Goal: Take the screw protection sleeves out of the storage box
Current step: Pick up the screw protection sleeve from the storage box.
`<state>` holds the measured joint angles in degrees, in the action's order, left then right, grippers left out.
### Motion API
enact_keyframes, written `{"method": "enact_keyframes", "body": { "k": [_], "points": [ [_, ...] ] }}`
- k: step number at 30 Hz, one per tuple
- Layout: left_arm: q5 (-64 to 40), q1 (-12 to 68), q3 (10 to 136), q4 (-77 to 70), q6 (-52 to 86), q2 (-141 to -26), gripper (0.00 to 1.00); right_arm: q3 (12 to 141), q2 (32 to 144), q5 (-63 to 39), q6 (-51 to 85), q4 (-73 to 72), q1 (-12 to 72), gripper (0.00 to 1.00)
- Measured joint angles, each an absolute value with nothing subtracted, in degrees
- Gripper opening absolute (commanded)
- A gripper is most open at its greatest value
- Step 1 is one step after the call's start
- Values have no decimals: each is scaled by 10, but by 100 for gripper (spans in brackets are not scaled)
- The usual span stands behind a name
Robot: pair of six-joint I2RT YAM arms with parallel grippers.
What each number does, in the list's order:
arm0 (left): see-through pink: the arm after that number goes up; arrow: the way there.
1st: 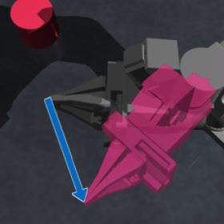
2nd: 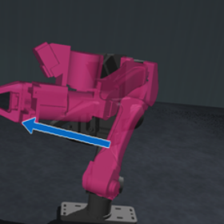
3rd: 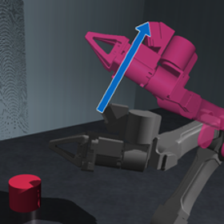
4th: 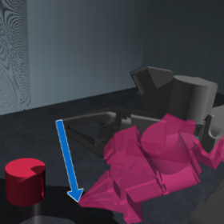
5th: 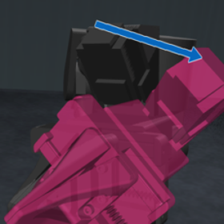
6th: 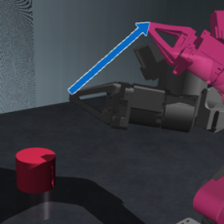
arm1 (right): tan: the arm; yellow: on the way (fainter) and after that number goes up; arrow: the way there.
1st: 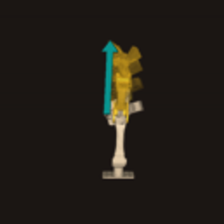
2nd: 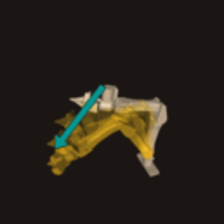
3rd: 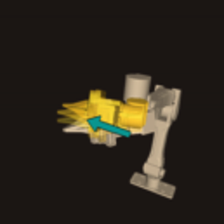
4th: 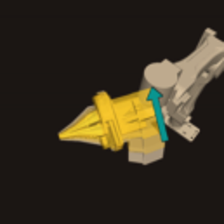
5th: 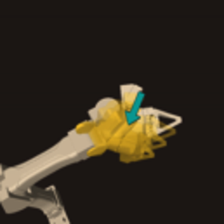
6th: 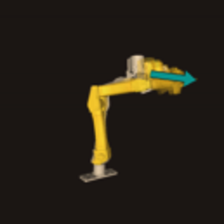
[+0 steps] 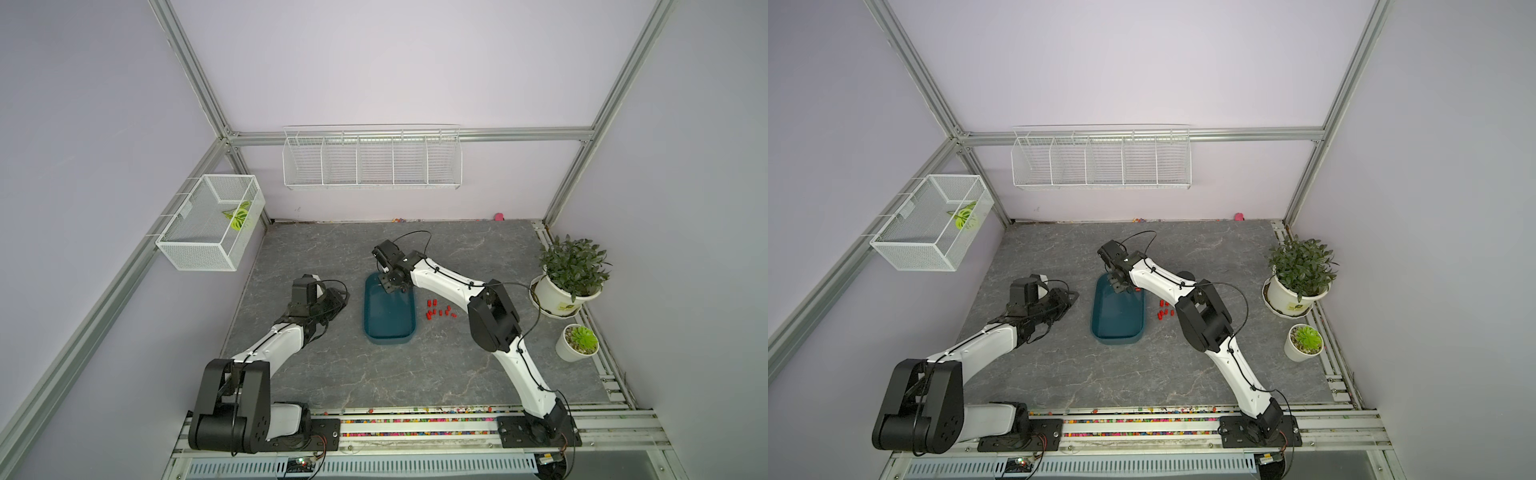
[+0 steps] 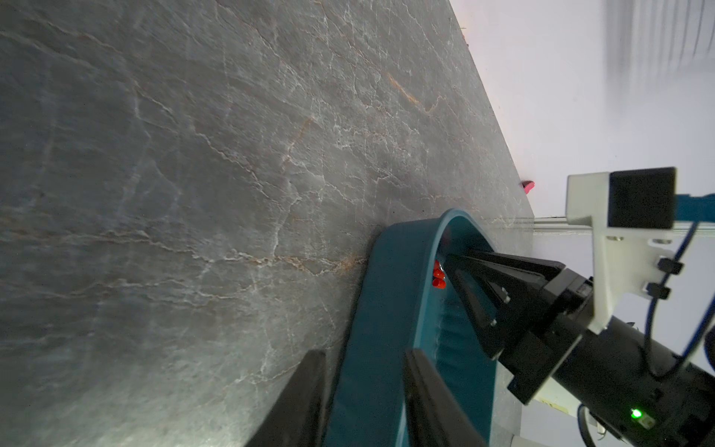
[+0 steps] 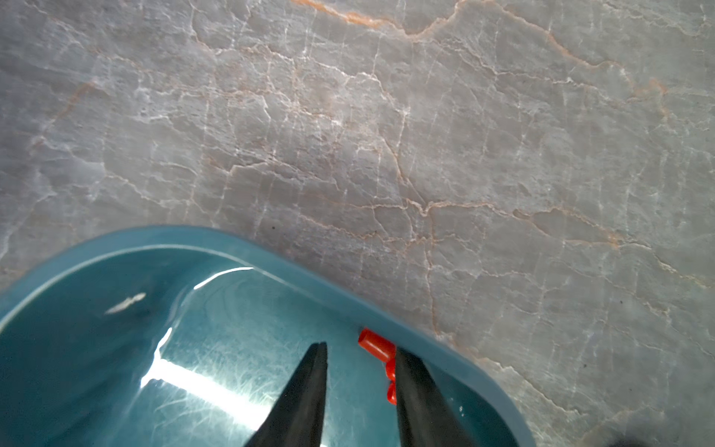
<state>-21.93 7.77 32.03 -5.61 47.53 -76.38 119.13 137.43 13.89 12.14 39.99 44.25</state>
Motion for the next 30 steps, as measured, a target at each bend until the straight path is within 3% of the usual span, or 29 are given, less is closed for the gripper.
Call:
{"method": "enact_keyframes", "body": {
  "k": [30],
  "points": [
    [-219,78,320,-57,475,-764,40,1240,1424,139,130,459,437,36]
  ]
}}
